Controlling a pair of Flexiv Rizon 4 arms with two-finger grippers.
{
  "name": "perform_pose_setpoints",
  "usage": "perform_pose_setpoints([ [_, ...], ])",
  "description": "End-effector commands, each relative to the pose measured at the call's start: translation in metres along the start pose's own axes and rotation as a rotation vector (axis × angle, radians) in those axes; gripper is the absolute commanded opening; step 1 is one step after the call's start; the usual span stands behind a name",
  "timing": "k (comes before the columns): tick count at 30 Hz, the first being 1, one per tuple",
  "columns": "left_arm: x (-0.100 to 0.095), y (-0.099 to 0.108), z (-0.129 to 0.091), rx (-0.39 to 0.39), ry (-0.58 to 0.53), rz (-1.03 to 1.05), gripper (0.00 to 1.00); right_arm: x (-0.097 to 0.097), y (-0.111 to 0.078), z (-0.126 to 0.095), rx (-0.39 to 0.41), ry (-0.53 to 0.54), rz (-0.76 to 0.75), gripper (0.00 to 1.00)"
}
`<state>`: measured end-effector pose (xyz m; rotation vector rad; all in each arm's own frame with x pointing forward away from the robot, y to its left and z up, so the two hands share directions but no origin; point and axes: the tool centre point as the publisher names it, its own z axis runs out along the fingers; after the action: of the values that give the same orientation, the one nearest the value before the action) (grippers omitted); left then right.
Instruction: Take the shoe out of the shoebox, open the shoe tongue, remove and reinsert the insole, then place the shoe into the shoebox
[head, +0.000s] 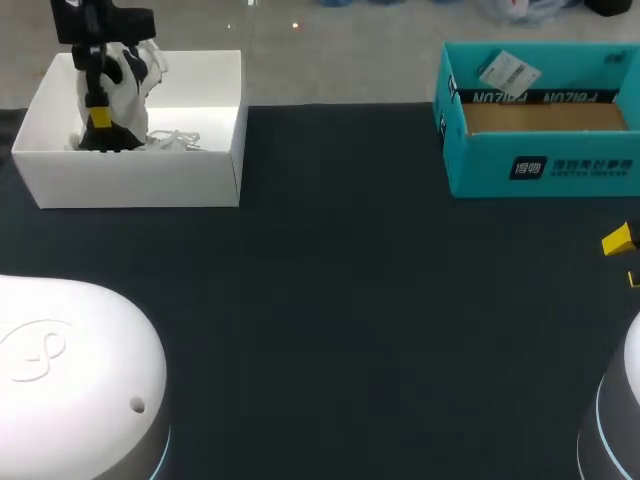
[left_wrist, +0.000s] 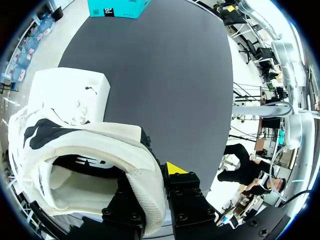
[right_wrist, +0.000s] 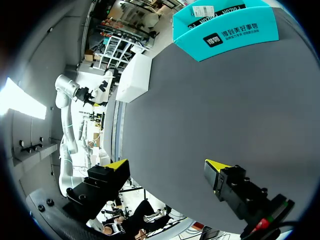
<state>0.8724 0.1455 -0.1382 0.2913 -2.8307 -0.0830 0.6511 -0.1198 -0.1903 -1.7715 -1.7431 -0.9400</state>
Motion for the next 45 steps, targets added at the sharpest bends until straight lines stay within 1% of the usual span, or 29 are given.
perform_pose_setpoints([
  [1, 0.001, 0.001, -0.001, 0.0, -0.003, 0.0, 0.0, 0.0, -0.002, 0.0, -0.002, -0.002, 0.0, 1.0],
  [8, 0.001, 0.001, -0.001, 0.0, -0.003, 0.0, 0.0, 0.0, -0.002, 0.0, -0.002, -0.002, 0.0, 1.0],
  [11, -0.009, 0.02, -0.007, 0.04, -0.038, -0.009, 0.0, 0.0, -0.002, 0.0, -0.002, -0.002, 0.0, 1.0],
  [12, -0.015, 0.025, -0.009, 0.029, -0.048, -0.019, 0.0, 0.0, -0.002, 0.0, -0.002, -0.002, 0.0, 1.0],
  [14, -0.025, 0.038, -0.014, 0.046, -0.055, -0.027, 0.0, 0.0, -0.002, 0.0, -0.002, -0.002, 0.0, 1.0],
  [16, -0.035, 0.051, -0.017, 0.079, -0.055, -0.026, 0.0, 0.0, -0.002, 0.0, -0.002, -0.002, 0.0, 1.0],
  [17, -0.04, 0.056, -0.018, 0.075, -0.043, -0.004, 0.0, 0.0, -0.002, 0.0, -0.002, -0.002, 0.0, 1.0],
  [18, -0.046, 0.062, -0.019, 0.106, -0.047, -0.011, 0.0, 0.0, -0.002, 0.0, -0.002, -0.002, 0.0, 1.0],
  [19, -0.051, 0.066, -0.019, 0.083, -0.061, -0.01, 0.0, 0.0, -0.002, 0.0, -0.002, -0.002, 0.0, 1.0],
  [21, -0.064, 0.076, -0.02, 0.098, -0.042, 0.032, 0.0, 0.0, -0.002, 0.0, -0.002, -0.002, 0.0, 1.0],
  [22, -0.067, 0.082, -0.02, 0.073, -0.036, 0.079, 0.0, 0.0, -0.002, 0.0, -0.002, -0.002, 0.0, 1.0],
  [23, -0.074, 0.087, -0.02, 0.082, -0.054, 0.053, 0.0, 0.0, -0.002, 0.0, -0.002, -0.002, 0.0, 1.0],
  [24, -0.079, 0.089, -0.021, 0.053, -0.052, 0.062, 0.0, 0.0, -0.002, 0.0, -0.002, -0.002, 0.0, 1.0],
  [25, -0.084, 0.094, -0.021, 0.034, -0.073, 0.081, 0.0, 0.0, -0.002, 0.0, -0.002, -0.002, 0.0, 1.0],
  [26, -0.09, 0.098, -0.023, 0.031, -0.073, 0.08, 0.0, 0.0, -0.002, 0.0, -0.002, -0.002, 0.0, 1.0],
  [27, -0.095, 0.101, -0.023, 0.001, -0.08, 0.116, 0.0, 0.0, -0.002, 0.0, -0.002, -0.002, 0.0, 1.0],
  [29, -0.108, 0.11, -0.024, 0.005, -0.107, 0.125, 0.0, 0.0, -0.002, 0.0, -0.002, -0.002, 0.0, 1.0],
  [31, -0.125, 0.116, -0.023, -0.002, -0.106, 0.1, 0.0, 0.0, -0.002, 0.0, -0.002, -0.002, 0.0, 1.0],
  [32, -0.131, 0.119, -0.023, -0.021, -0.117, 0.113, 0.0, 0.0, -0.002, 0.0, -0.002, -0.002, 0.0, 1.0],
  [36, -0.157, 0.131, -0.026, -0.01, -0.118, 0.105, 0.0, 0.0, -0.002, 0.0, -0.002, -0.002, 0.0, 1.0],
  [38, -0.168, 0.137, -0.027, 0.001, -0.103, 0.137, 0.0, 0.0, -0.002, 0.0, -0.002, -0.002, 0.0, 1.0],
  [40, -0.181, 0.141, -0.025, 0.011, -0.052, 0.188, 0.0, 0.0, -0.002, 0.0, -0.002, -0.002, 0.0, 1.0],
  [41, -0.189, 0.143, -0.024, 0.012, -0.044, 0.176, 0.0, 0.0, -0.002, 0.0, -0.002, -0.002, 0.0, 1.0],
  [42, -0.196, 0.145, -0.023, 0.017, -0.016, 0.226, 0.0, 0.0, -0.002, 0.0, -0.002, -0.002, 0.0, 1.0],
  [45, -0.215, 0.151, -0.024, 0.023, -0.002, 0.259, 0.0, 0.0, -0.002, 0.0, -0.002, -0.002, 0.0, 1.0],
])
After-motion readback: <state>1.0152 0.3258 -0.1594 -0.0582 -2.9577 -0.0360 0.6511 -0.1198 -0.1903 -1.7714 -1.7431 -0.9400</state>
